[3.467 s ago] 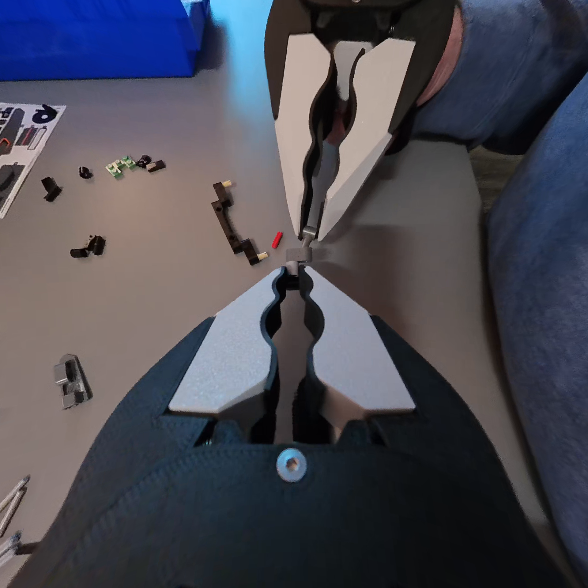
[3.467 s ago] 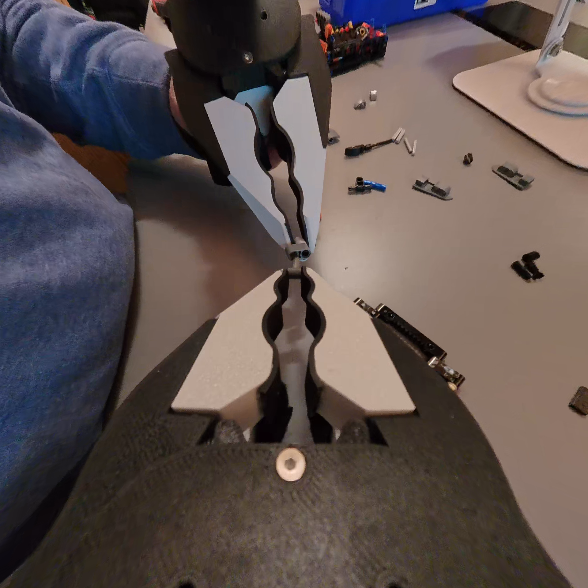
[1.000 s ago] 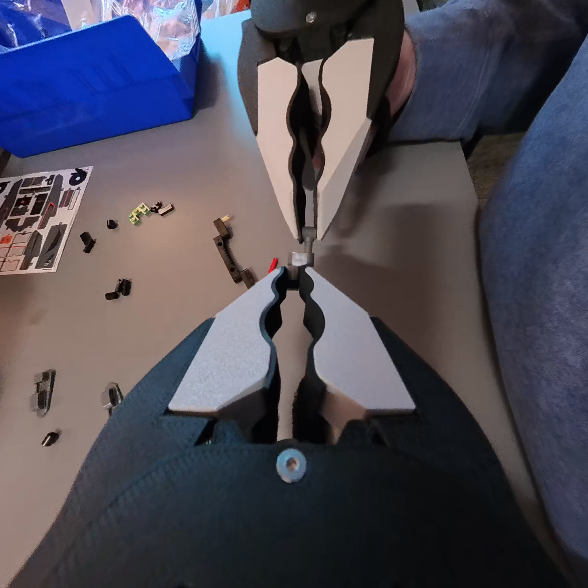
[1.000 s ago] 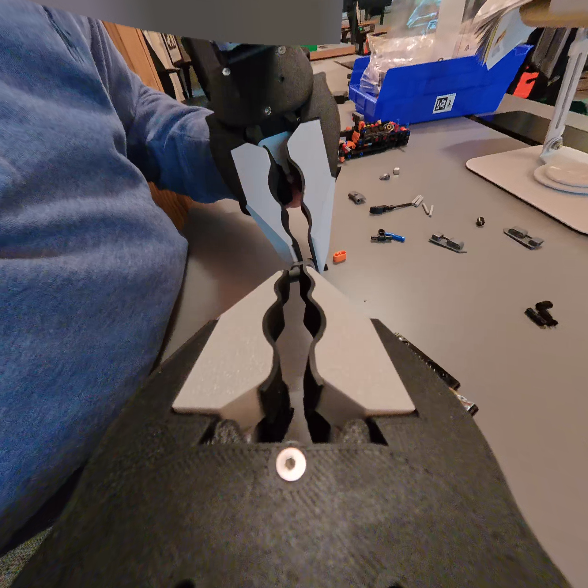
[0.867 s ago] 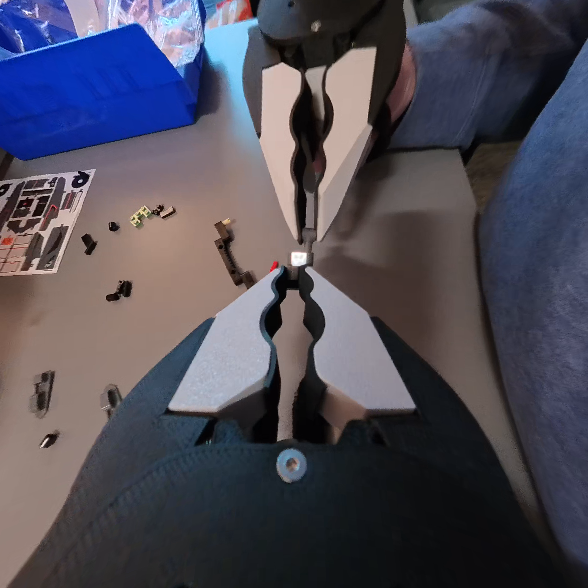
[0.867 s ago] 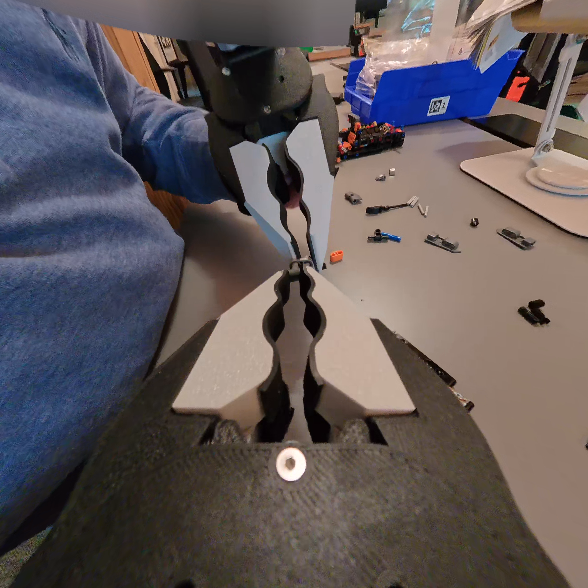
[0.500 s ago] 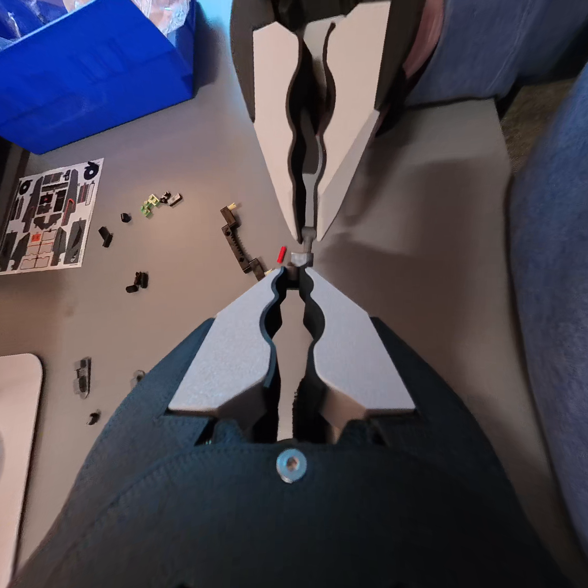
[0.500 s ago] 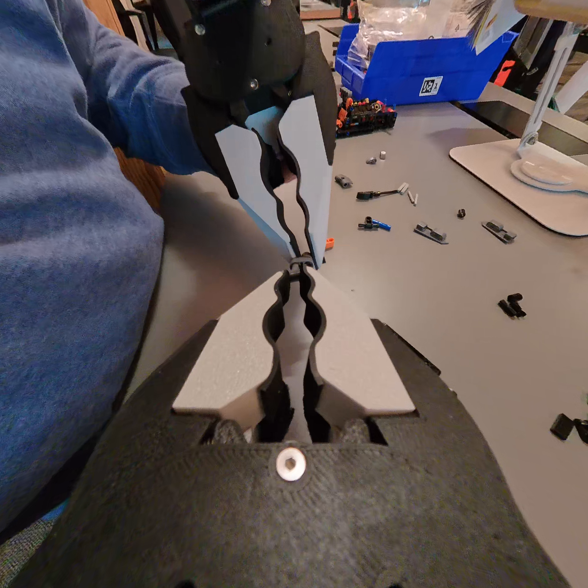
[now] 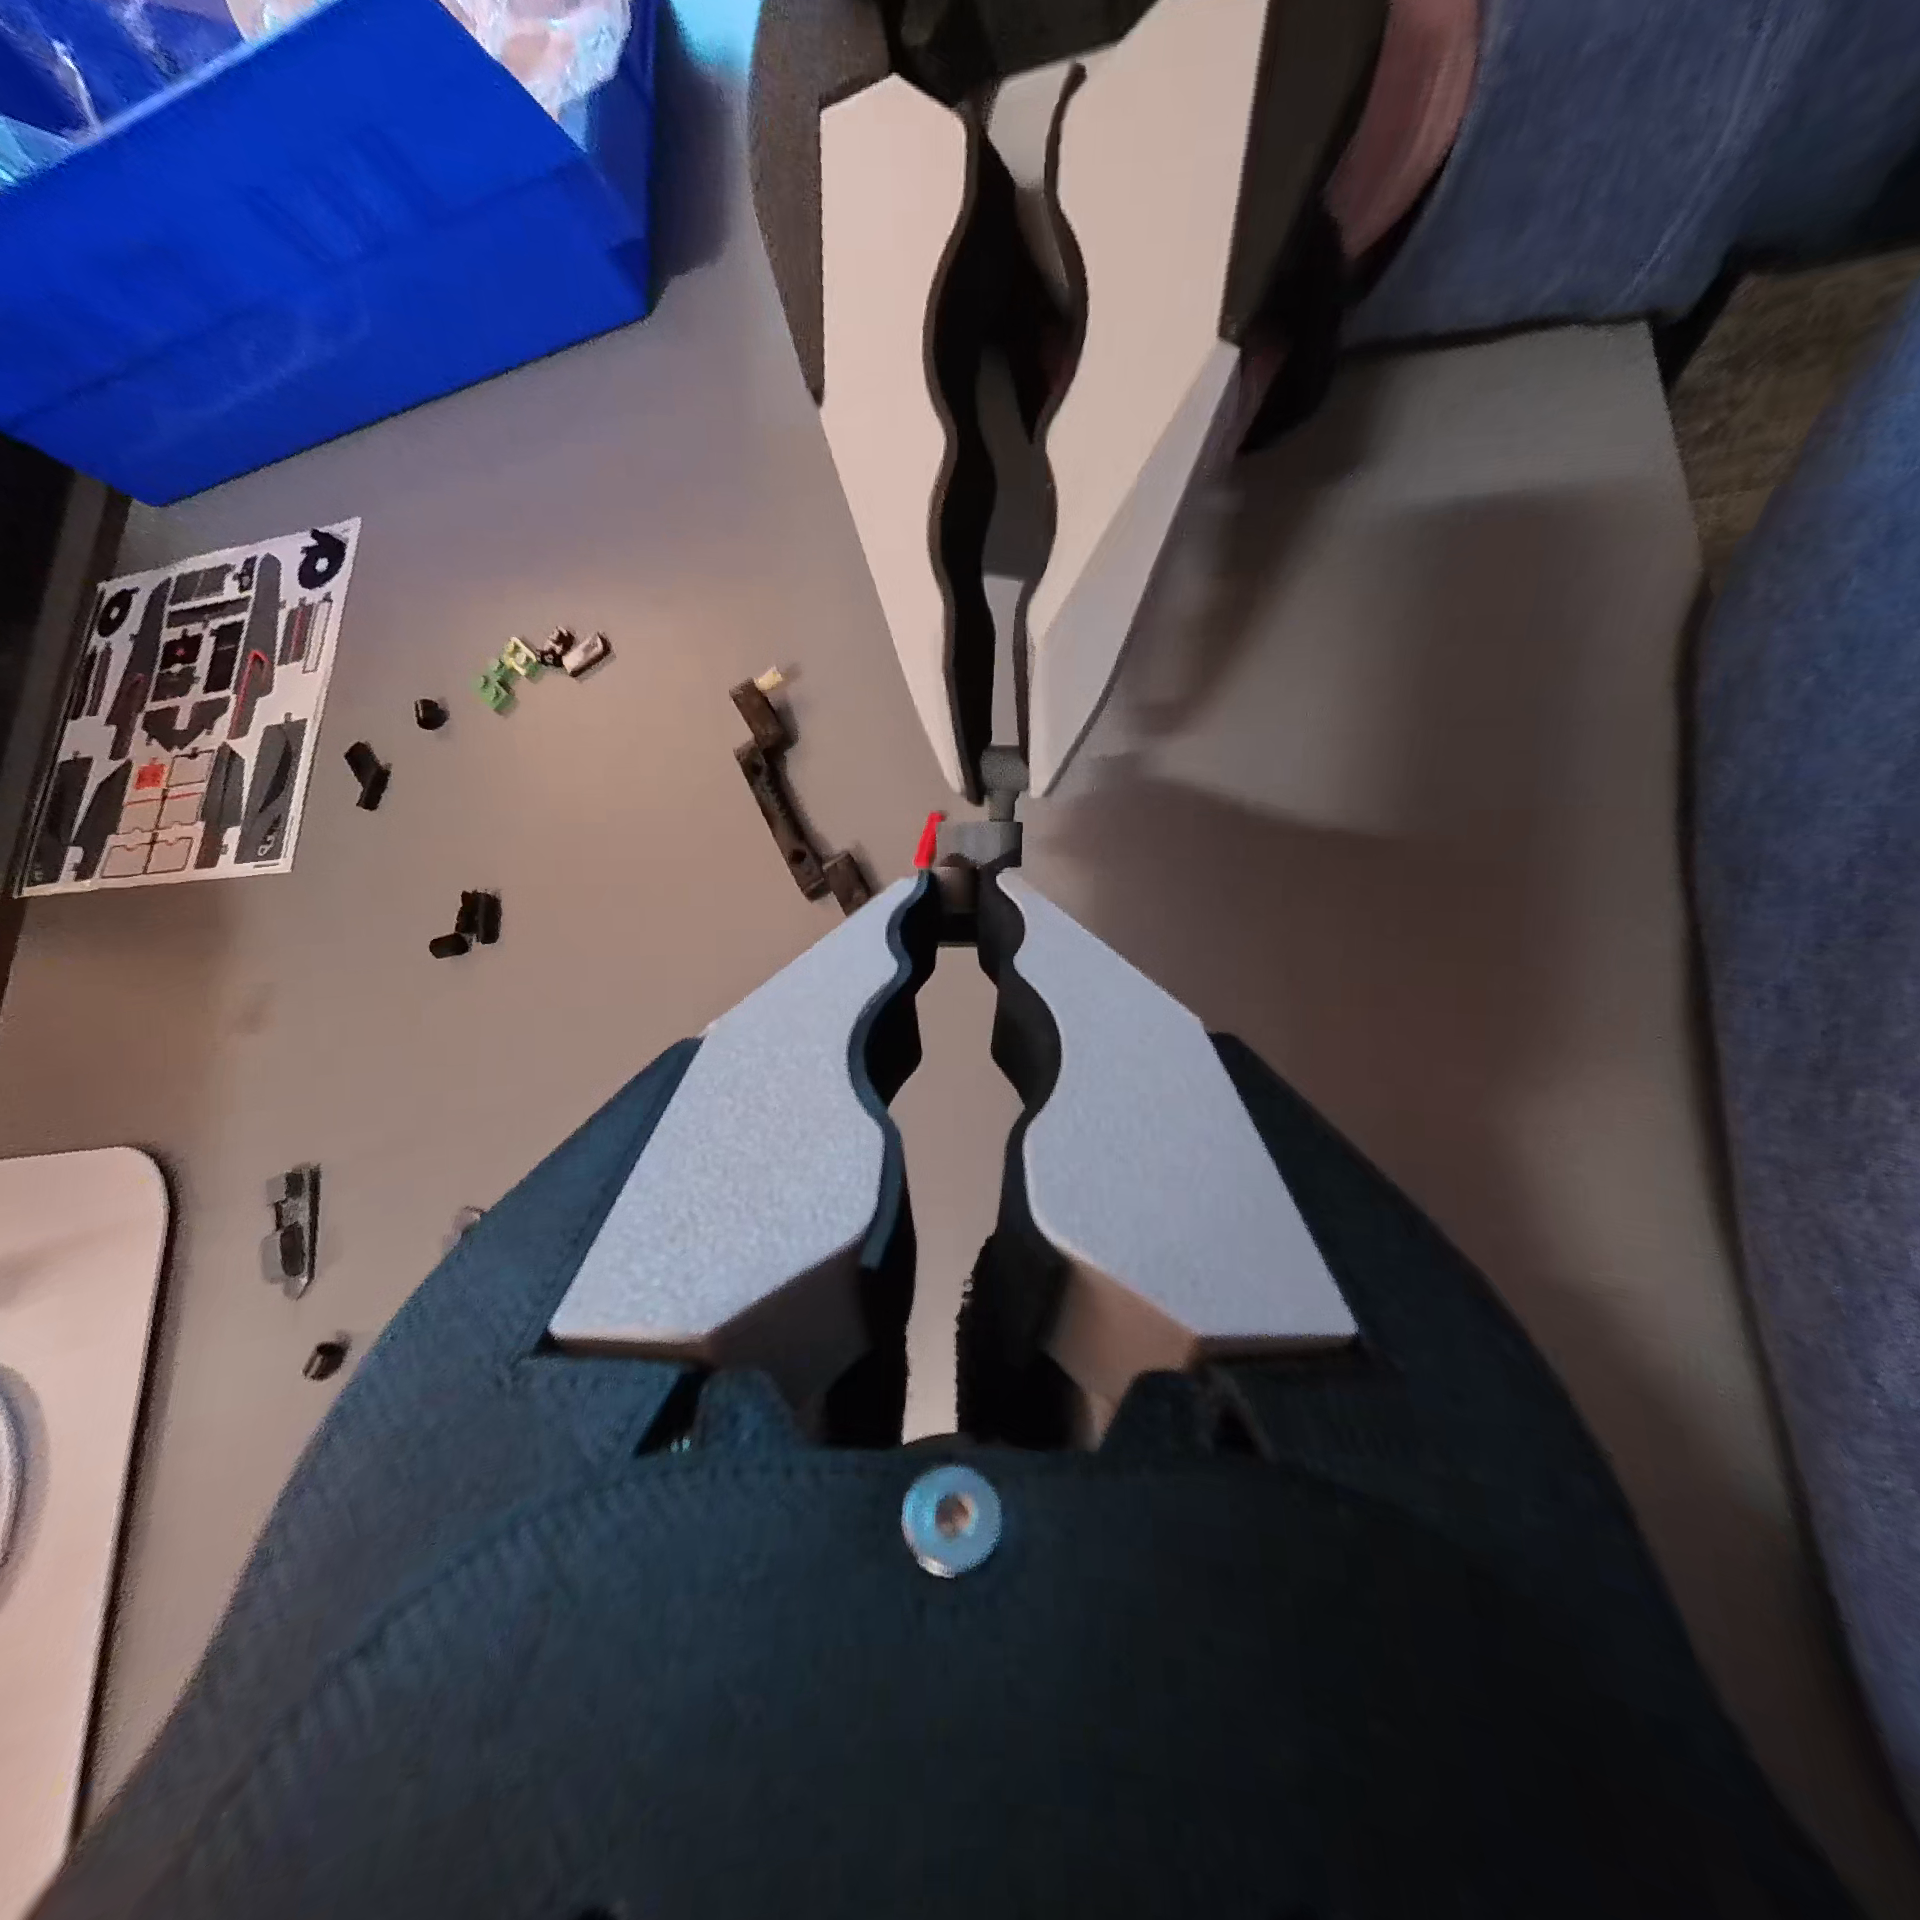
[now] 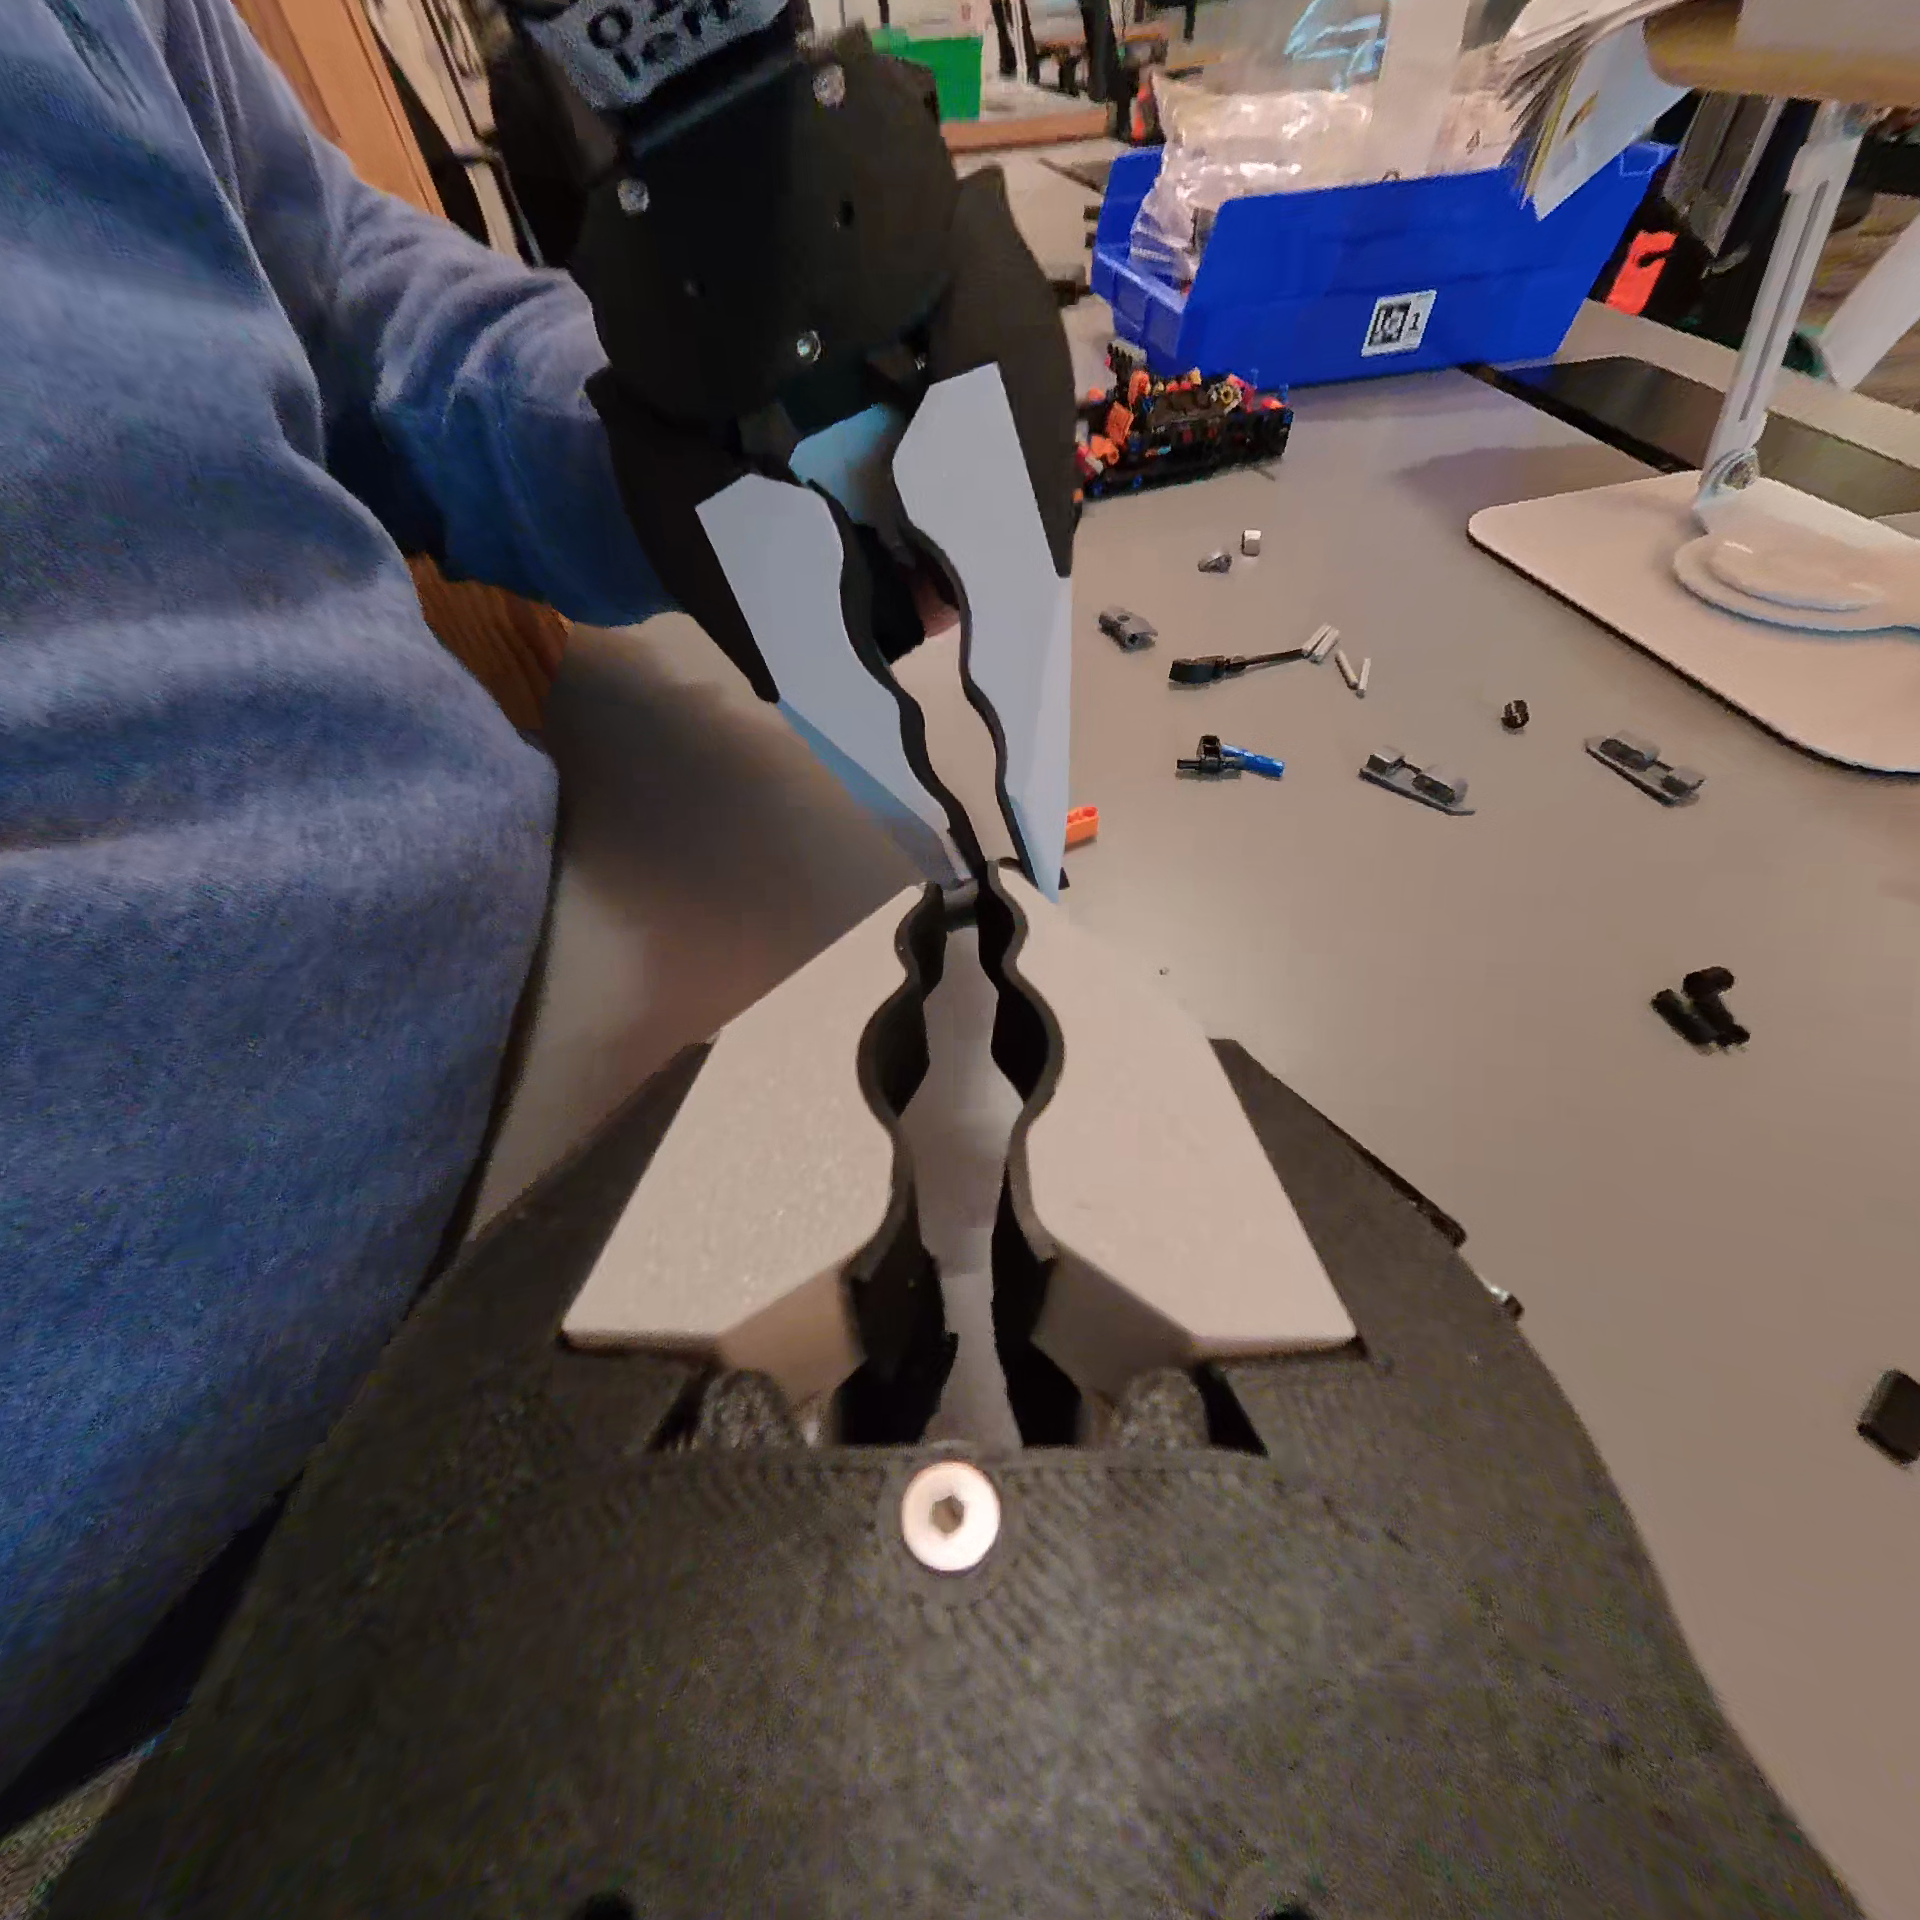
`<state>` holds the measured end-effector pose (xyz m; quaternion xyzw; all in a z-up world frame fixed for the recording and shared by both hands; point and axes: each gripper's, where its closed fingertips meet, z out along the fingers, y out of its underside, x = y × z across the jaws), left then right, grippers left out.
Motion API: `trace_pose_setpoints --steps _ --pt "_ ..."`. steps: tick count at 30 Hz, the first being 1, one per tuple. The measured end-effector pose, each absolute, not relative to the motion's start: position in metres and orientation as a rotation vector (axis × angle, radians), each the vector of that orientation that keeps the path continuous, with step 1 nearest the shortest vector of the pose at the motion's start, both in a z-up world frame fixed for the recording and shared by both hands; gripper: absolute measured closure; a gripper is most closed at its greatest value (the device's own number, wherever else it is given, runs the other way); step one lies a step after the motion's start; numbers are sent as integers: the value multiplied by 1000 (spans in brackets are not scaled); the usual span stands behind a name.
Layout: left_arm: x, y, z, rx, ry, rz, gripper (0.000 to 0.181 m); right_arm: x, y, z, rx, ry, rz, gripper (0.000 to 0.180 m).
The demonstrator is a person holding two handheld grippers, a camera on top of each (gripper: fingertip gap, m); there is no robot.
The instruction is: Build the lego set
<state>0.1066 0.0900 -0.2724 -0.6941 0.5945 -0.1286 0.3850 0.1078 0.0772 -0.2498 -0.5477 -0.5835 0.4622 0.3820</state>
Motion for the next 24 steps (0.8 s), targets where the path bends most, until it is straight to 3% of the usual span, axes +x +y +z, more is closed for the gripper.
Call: trace_pose_setpoints --steps 1,24 --pt "109 91 -269 -1766 1493 -359 176 109 78 -246 -1391 -1473 1198 175" --pt "127 91 -244 -1683 1336 -612 176 128 82 -219 -1329 -1279 1562 176"
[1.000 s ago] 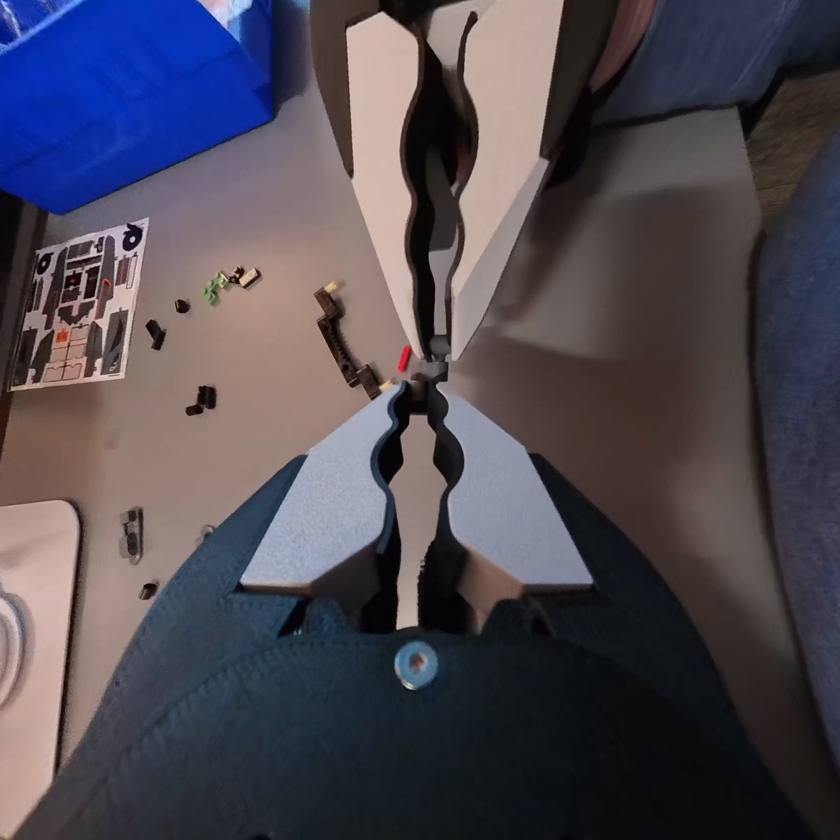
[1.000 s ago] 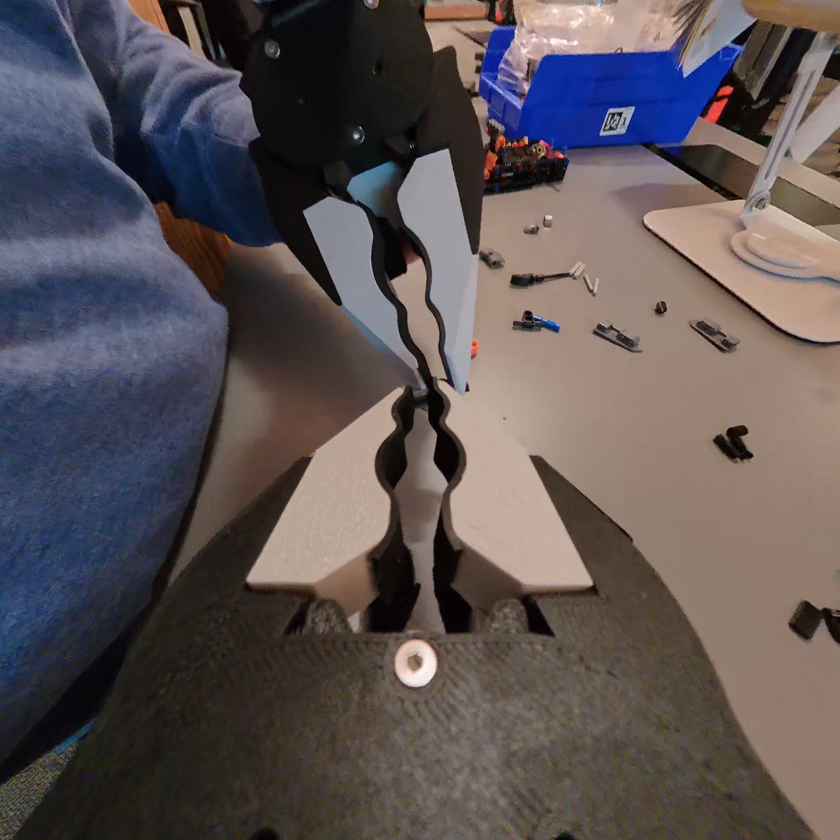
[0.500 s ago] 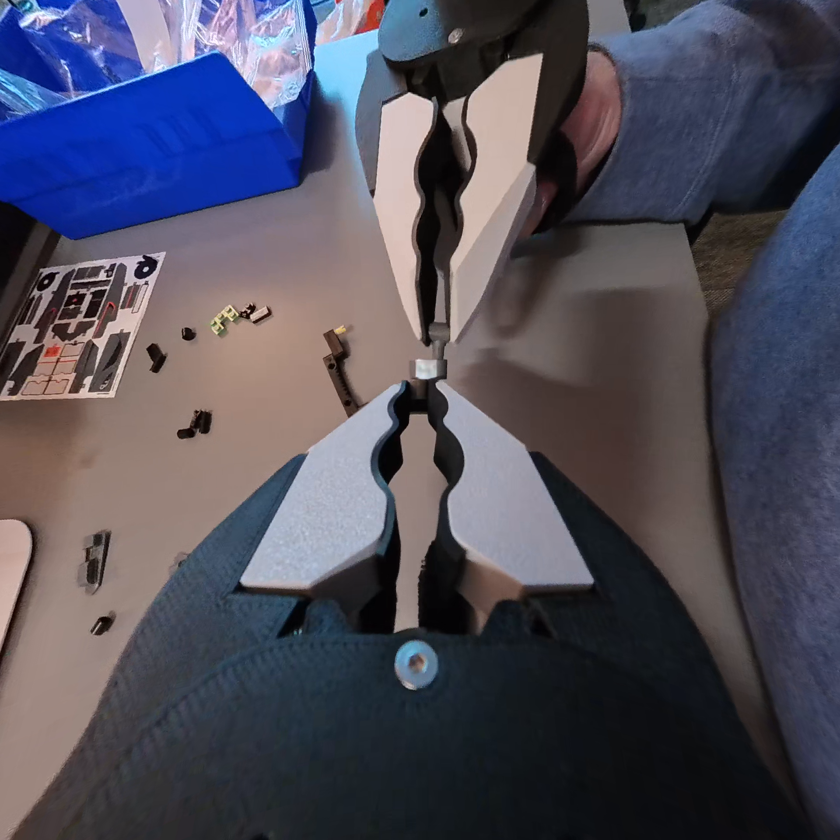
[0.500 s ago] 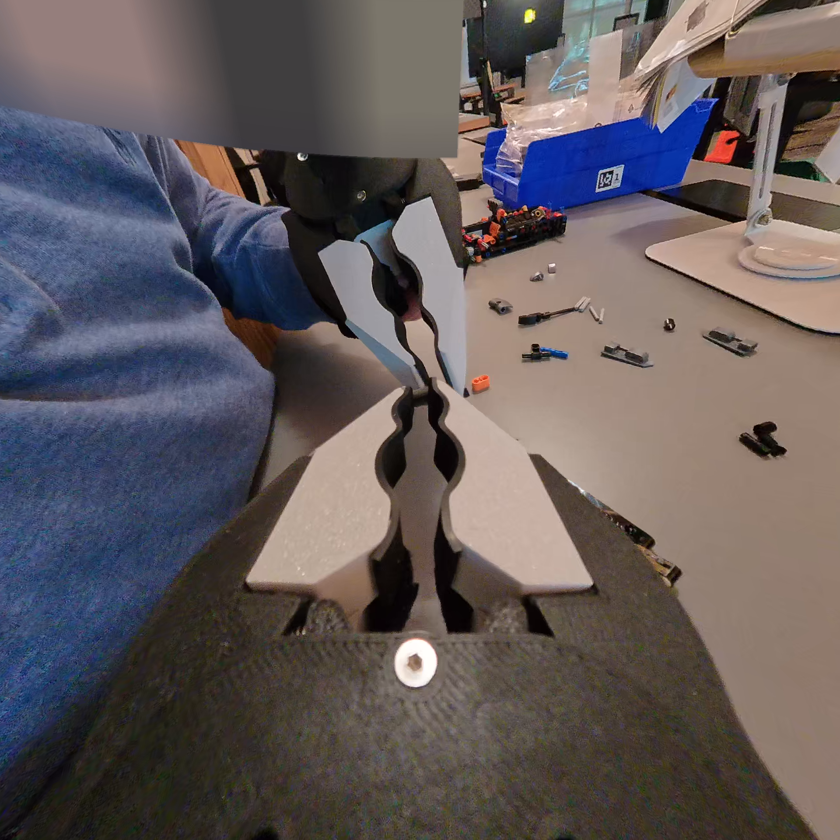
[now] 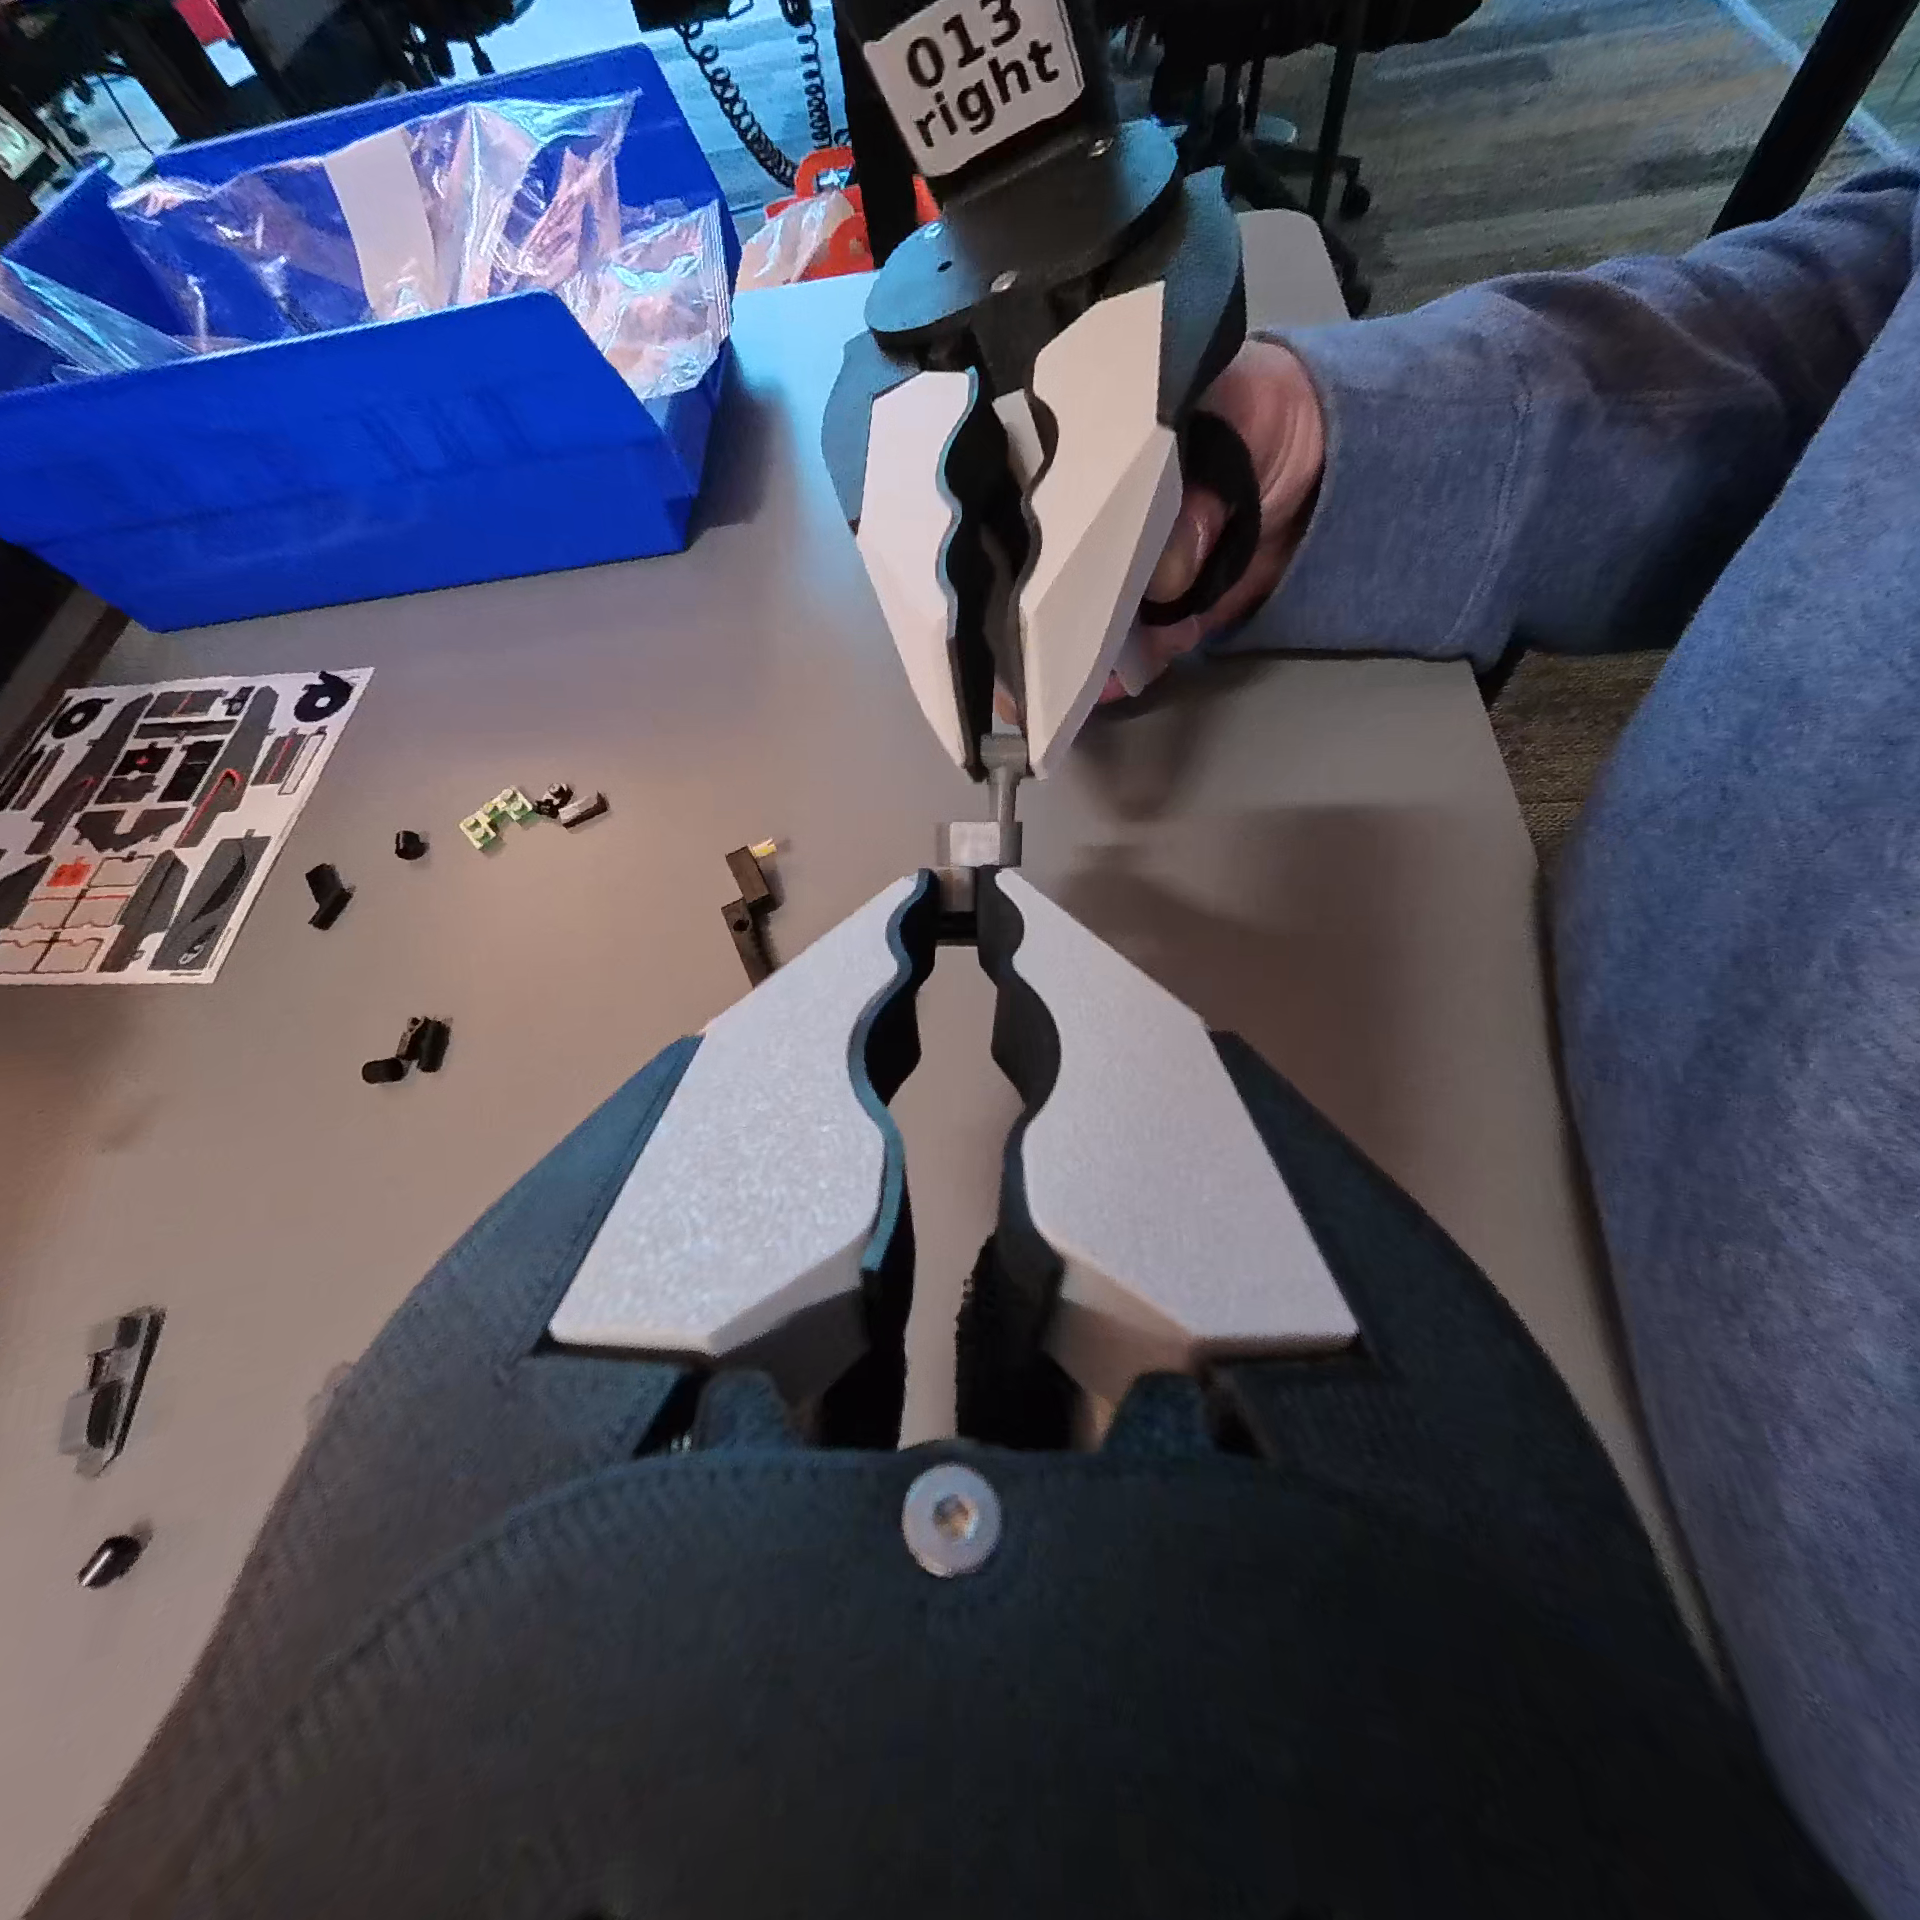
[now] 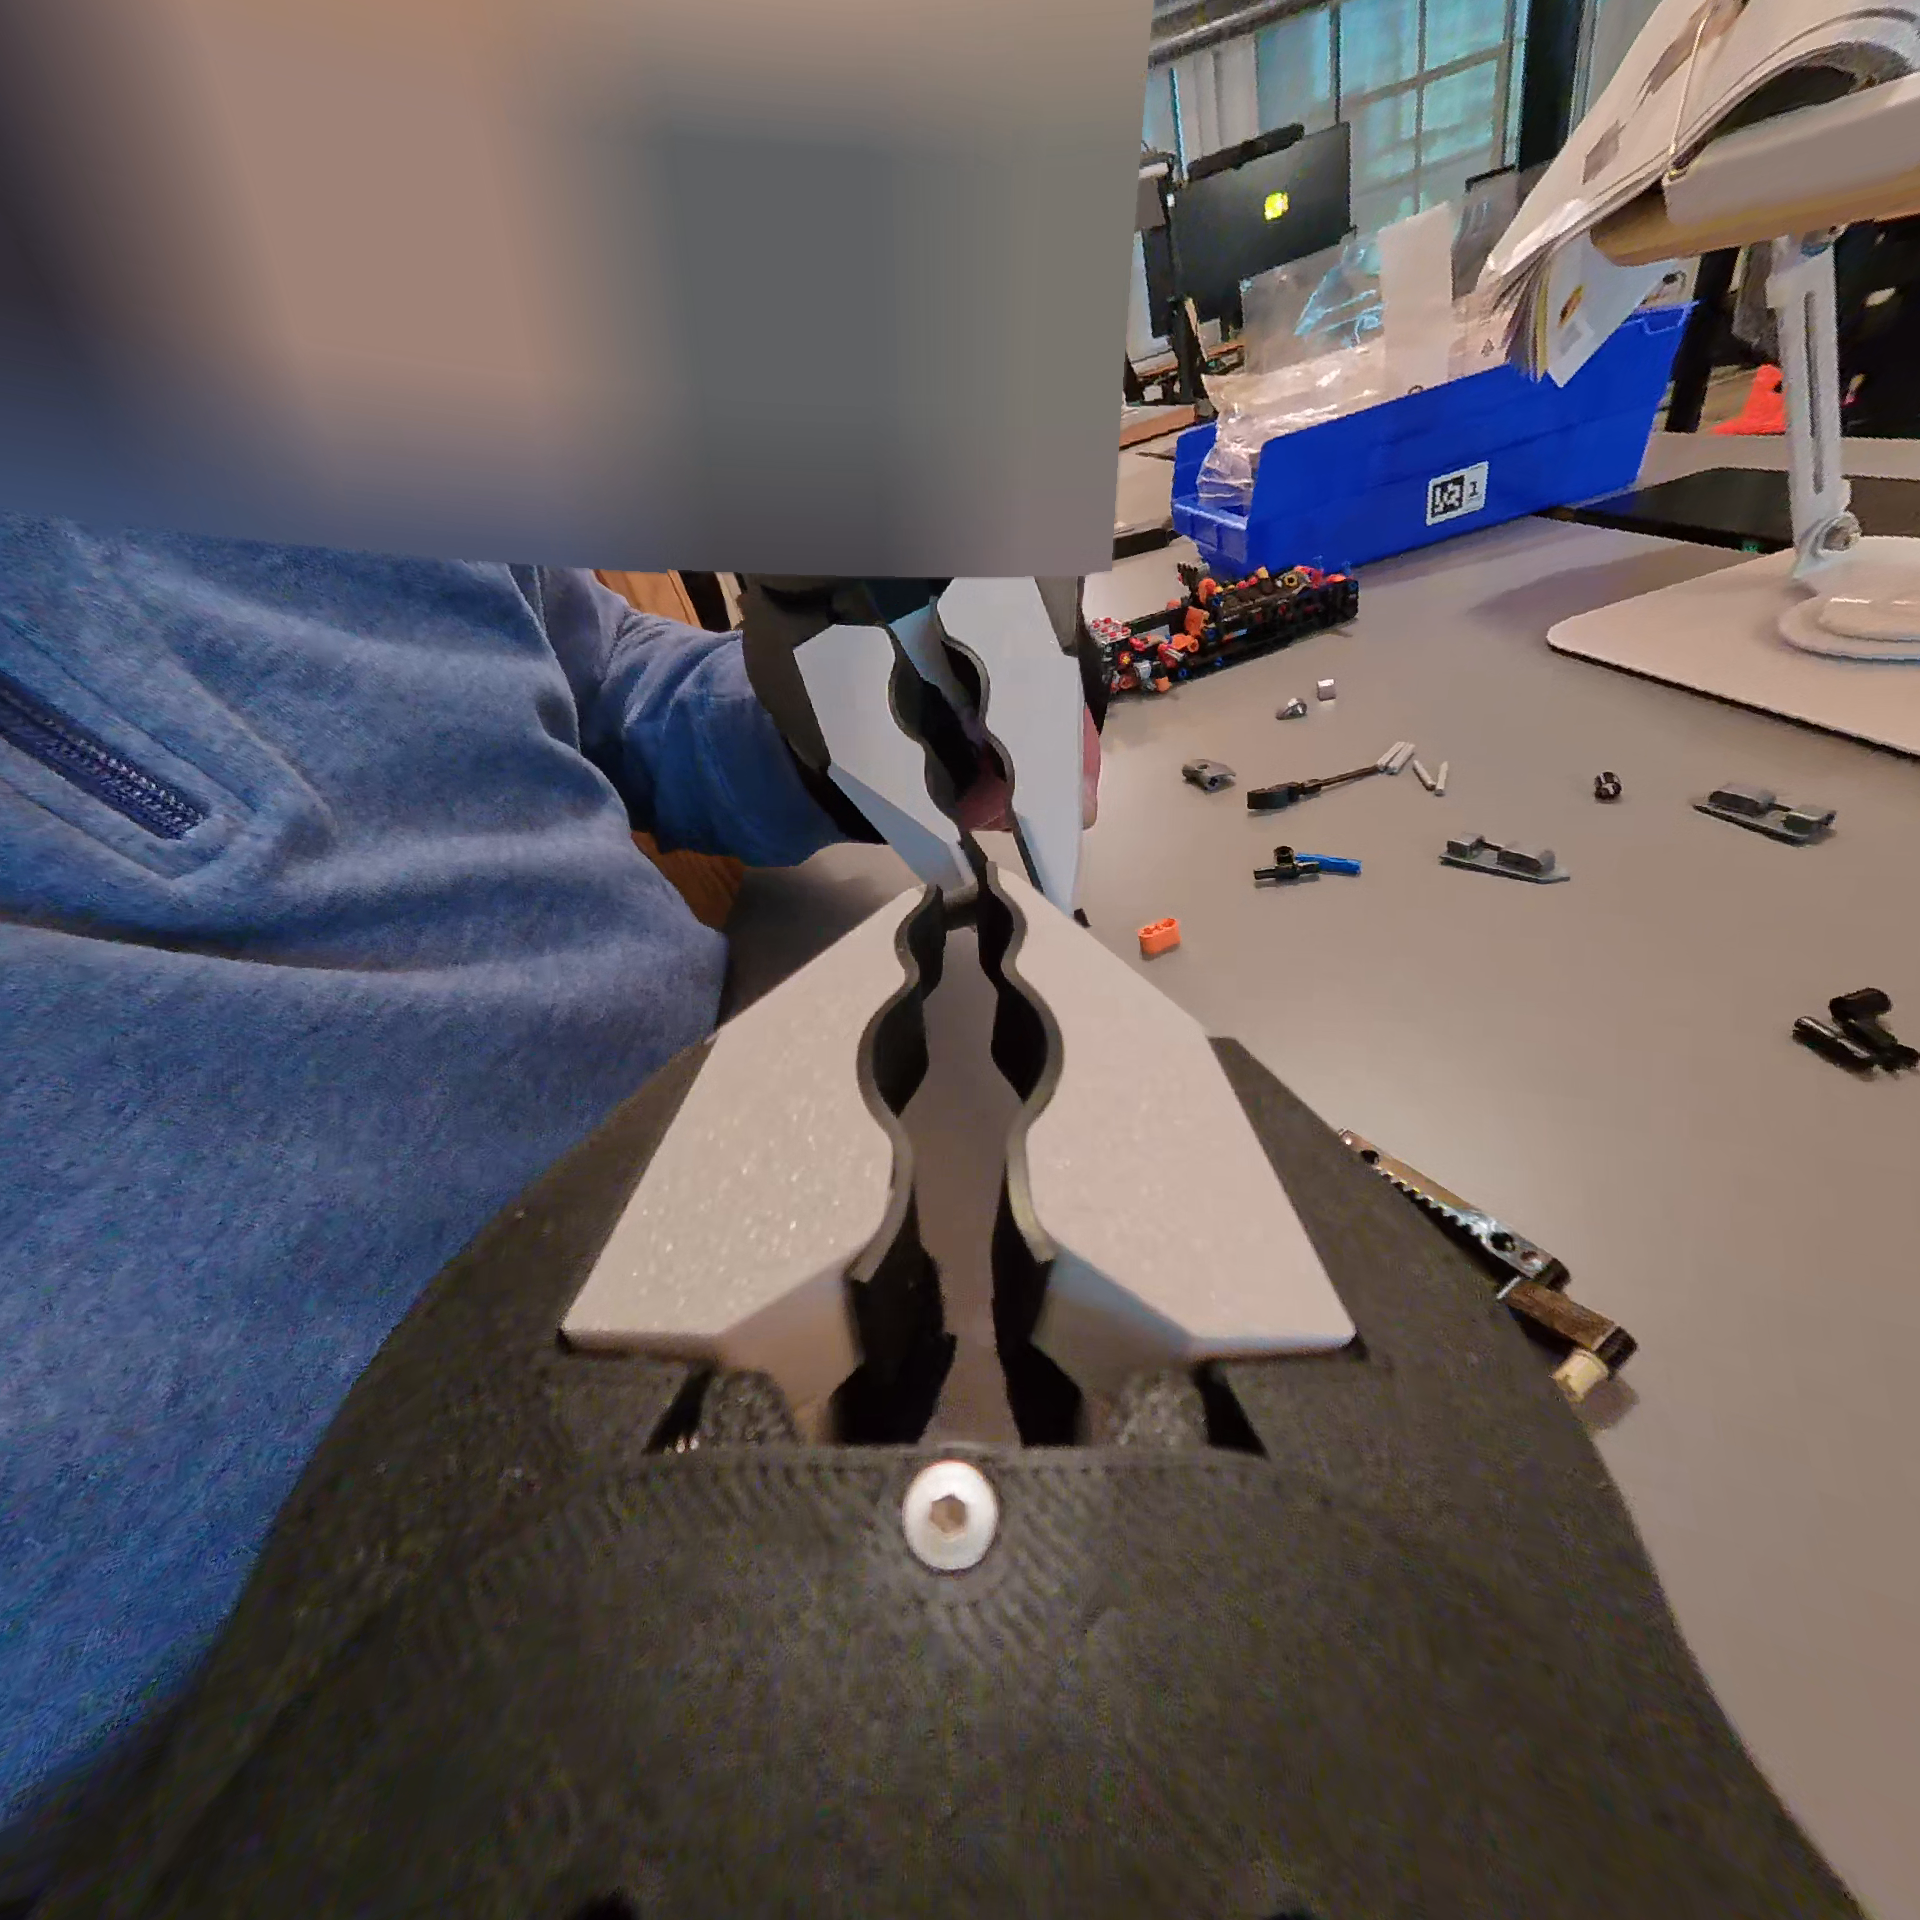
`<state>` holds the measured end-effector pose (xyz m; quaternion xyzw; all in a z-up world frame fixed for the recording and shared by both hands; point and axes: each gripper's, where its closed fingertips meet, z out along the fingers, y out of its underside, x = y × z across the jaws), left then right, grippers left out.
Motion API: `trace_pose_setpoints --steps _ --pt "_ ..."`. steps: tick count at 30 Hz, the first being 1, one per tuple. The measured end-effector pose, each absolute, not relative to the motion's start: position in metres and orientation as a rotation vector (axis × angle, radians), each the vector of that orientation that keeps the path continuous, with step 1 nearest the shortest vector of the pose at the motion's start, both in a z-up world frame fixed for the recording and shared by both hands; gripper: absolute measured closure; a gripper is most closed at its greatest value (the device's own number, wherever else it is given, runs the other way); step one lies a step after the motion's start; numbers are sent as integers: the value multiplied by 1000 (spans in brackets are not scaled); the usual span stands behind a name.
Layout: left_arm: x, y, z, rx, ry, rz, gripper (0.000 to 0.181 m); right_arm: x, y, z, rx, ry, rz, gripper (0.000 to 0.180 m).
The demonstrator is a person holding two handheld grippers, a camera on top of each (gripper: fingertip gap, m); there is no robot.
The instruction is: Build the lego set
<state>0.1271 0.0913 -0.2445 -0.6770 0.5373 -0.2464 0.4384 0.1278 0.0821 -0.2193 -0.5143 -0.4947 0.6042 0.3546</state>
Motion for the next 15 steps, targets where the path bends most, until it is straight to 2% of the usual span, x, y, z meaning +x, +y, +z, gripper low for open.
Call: trace_pose_setpoints --steps 15 --pt "126 93 -246 -1621 1413 -442 176 128 81 -223 -1317 -1331 1464 175"
